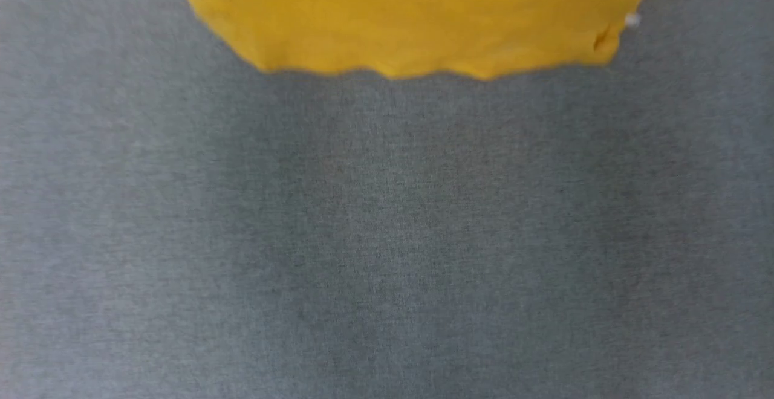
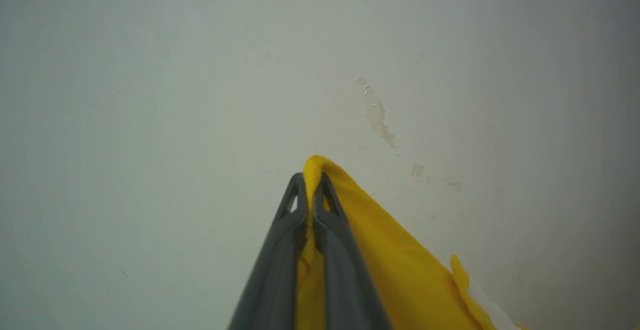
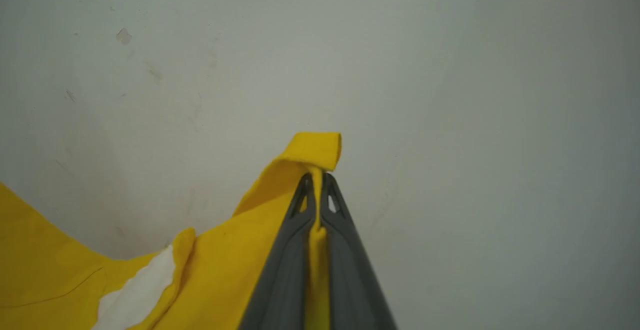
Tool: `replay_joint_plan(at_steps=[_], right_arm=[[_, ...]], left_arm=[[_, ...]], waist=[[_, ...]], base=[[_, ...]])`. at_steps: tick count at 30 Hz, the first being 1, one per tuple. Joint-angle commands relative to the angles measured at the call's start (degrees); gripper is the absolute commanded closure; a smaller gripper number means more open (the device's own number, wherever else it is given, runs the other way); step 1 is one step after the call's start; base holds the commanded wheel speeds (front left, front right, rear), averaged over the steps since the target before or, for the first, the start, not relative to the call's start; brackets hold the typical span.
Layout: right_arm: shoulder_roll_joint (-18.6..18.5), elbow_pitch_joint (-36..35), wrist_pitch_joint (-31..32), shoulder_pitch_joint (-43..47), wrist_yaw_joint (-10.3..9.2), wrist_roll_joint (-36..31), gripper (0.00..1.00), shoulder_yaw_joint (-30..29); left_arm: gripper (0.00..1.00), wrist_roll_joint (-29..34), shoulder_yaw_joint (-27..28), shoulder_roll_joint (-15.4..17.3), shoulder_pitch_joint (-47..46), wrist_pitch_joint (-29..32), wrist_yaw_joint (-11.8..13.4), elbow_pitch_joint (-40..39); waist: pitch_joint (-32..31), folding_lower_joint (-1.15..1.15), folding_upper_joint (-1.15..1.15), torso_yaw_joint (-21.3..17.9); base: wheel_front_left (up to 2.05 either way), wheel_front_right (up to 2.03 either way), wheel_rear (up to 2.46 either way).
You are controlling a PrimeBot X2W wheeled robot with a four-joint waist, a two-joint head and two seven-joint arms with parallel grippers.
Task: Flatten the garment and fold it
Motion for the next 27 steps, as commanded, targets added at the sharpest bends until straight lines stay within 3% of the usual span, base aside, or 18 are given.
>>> replay_joint_plan(at_steps=[1,6,11,18,23,27], right_arm=[[0.8,0.9,-1.0,-1.7,-0.05,-0.9,1.00,-0.2],[2.4,5.9,-6.3,-7.9,-0.05,-5.1,1.00,0.5],[1.1,9.6,-10.7,-12.8,-0.05,-8.4,1.00,1.3],[-3.2,14.0,-15.8,-14.4,-0.05,-10.2,1.00,3.7],[-5.2,16.1,-19.3,-11.9,-0.05,-8.2,1.00,6.9],[-6.8,13.9,-21.6,-7.9,-0.05,-4.5,1.00,9.8]], left_arm=[[1.00,0.8,-0.1,-0.4,-1.7,-1.5,0.6,1.0],[1.00,2.9,-0.4,-2.1,-7.4,-9.7,2.4,5.8],[1.00,4.0,0.6,-2.5,-11.5,-17.5,4.4,8.6],[1.00,2.8,1.9,-0.5,-11.8,-25.4,3.2,10.0],[1.00,0.3,2.8,0.6,-6.5,-28.4,1.8,10.1],[1.00,-2.5,3.7,1.4,-0.2,-30.1,0.3,7.5]], waist=[[8.7,-0.01,0.00,-0.7],[12.4,-0.01,0.00,-0.2],[15.5,-0.01,0.00,0.5],[20.3,-0.01,0.00,2.6],[21.1,-0.01,0.00,4.2],[20.2,-0.01,0.00,5.1]], base=[[0.00,0.00,0.00],[0.00,0.00,0.00],[0.00,0.00,0.00],[0.00,0.00,0.00],[0.00,0.00,0.00],[0.00,0.00,0.00]])
